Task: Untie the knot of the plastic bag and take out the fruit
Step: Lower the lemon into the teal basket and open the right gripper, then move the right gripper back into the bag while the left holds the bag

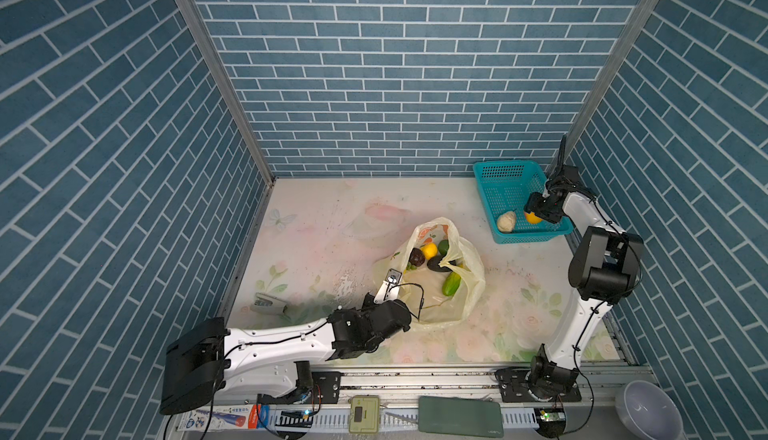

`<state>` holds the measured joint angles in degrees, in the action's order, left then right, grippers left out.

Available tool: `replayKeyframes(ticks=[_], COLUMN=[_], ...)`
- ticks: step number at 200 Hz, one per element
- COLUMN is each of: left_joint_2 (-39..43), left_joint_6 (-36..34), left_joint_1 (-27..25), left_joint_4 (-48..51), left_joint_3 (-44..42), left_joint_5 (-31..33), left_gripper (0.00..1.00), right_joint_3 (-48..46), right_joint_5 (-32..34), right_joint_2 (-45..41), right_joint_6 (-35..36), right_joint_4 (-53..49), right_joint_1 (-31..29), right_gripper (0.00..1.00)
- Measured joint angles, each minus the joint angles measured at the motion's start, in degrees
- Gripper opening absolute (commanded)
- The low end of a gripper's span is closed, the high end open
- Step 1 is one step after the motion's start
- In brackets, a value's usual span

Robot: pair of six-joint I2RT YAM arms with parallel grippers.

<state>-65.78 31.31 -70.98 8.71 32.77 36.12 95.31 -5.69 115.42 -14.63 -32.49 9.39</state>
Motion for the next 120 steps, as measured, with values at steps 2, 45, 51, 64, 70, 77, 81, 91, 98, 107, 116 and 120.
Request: replayKeyframes(ticks=[2, 45, 51, 64, 70, 77, 81, 91, 98, 107, 116, 120], left_joint_2=[0.00, 0.00, 0.00, 0.02, 0.04, 0.13, 0.20, 0.31, 0.37, 0.44, 0.55, 0.59], left_joint_6=[0.00, -0.02, 0.00, -0.02, 0.00, 0.00, -0.02, 0.00, 0.00, 0.00, -0.02, -0.02], left_joint_1=[0.00, -0.04, -0.04, -0.04, -0.04, -0.07, -0.07, -0.09, -0.09, -0.09, -0.09, -0.09], left_joint_4=[0.00, -0.04, -0.04, -0.07, -0.07, -0.09, -0.11, -0.26, -0.44, -0.50, -0.50, -0.52], left_joint_3=[0.00, 0.00, 0.00, -0.02, -0.02, -0.04, -0.07, -0.20, -0.28, -0.42, -0.59, -0.66], left_joint_5=[-0.02, -0.17, -0.17, -0.20, -0.20, -0.20, -0.20, -0.20, -0.20, -0.20, -0.20, -0.17], left_gripper=[0.00, 0.00, 0.00, 0.00, 0.00, 0.00, 0.00, 0.00, 0.00, 0.00, 0.00, 0.00], right_joint_3=[0.00, 0.00, 0.00, 0.00, 0.00, 0.00, 0.00, 0.00, 0.00, 0.00, -0.02, -0.02], right_joint_5=[0.00, 1.75, 1.86, 2.03, 2.08, 2.12, 2.14, 2.29, 2.32, 2.29, 2.27, 2.27], right_joint_2=[0.00, -0.24, -0.37, -0.76, -0.96, -1.27, -1.40, -1.77, -1.97, -2.21, -2.40, -2.51], right_joint_6=[0.07, 0.13, 0.13, 0.13, 0.13, 0.13, 0.13, 0.13, 0.13, 0.11, 0.13, 0.11], right_joint_4=[0.00, -0.17, -0.20, -0.31, -0.39, -0.46, -0.48, -0.52, -0.52, -0.52, -0.59, -0.66], right_joint_1=[0.00, 0.00, 0.00, 0.00, 0.00, 0.00, 0.00, 0.00, 0.00, 0.00, 0.00, 0.00], right_gripper=[0.68, 0.71, 0.72, 0.73, 0.73, 0.73, 0.74, 0.74, 0.75, 0.76, 0.76, 0.77])
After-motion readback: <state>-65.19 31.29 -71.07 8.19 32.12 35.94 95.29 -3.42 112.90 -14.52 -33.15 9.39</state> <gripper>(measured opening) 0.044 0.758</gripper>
